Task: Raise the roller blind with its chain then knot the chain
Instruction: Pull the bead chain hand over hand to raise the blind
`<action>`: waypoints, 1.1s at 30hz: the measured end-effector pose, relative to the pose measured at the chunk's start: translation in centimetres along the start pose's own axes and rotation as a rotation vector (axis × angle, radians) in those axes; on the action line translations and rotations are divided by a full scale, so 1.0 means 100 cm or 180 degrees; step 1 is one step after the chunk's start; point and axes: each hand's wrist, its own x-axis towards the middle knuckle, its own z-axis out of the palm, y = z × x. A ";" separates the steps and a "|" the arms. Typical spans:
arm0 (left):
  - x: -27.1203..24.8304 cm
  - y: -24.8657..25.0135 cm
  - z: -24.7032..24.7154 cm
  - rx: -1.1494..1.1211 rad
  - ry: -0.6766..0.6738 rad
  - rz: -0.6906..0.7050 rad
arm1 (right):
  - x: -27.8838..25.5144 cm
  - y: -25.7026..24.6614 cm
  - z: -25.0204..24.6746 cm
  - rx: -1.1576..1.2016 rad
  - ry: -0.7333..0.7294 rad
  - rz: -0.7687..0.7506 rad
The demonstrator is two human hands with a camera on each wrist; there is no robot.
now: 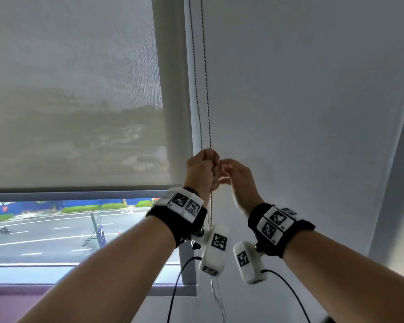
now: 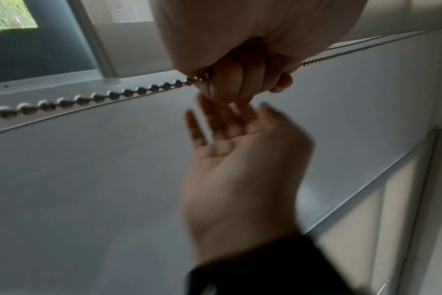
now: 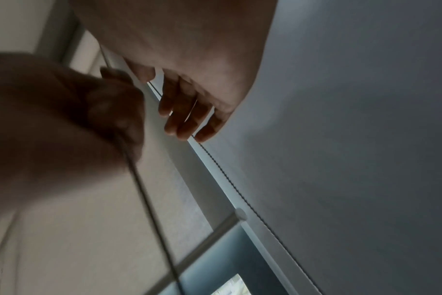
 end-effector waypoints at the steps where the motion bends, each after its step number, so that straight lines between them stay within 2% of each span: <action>1: -0.003 -0.007 -0.001 0.0004 0.0020 -0.0062 | 0.007 -0.012 0.001 0.0053 0.0021 -0.0037; 8: -0.030 -0.060 -0.015 0.0105 0.0067 -0.0486 | 0.043 -0.088 0.014 0.0623 -0.0287 -0.0085; 11: -0.034 -0.075 -0.026 0.0159 0.0106 -0.0539 | 0.045 -0.099 0.024 0.0766 -0.0406 0.0025; 13: -0.035 -0.074 -0.028 0.0195 0.0005 -0.0496 | 0.043 -0.098 0.032 0.0674 -0.0246 0.0083; 16: -0.033 -0.064 -0.028 0.0147 -0.0223 -0.0534 | 0.041 -0.097 0.038 0.0656 -0.0091 0.0078; 20: -0.018 -0.046 -0.036 -0.0317 -0.0620 -0.0480 | 0.038 -0.094 0.041 0.0821 -0.0131 -0.0037; 23: -0.004 -0.026 -0.040 -0.0469 -0.0540 -0.0360 | 0.035 -0.083 0.041 0.0789 -0.0090 -0.0124; 26: 0.008 -0.001 -0.037 -0.0332 -0.0445 -0.0037 | 0.027 -0.067 0.040 0.0624 0.0066 -0.0271; 30: 0.020 0.039 -0.021 -0.0343 -0.0483 0.0041 | 0.006 -0.052 0.038 0.1026 -0.0084 0.0142; 33: 0.026 0.061 -0.007 -0.0384 -0.0631 0.0030 | -0.011 -0.034 0.034 0.0791 -0.0124 0.0237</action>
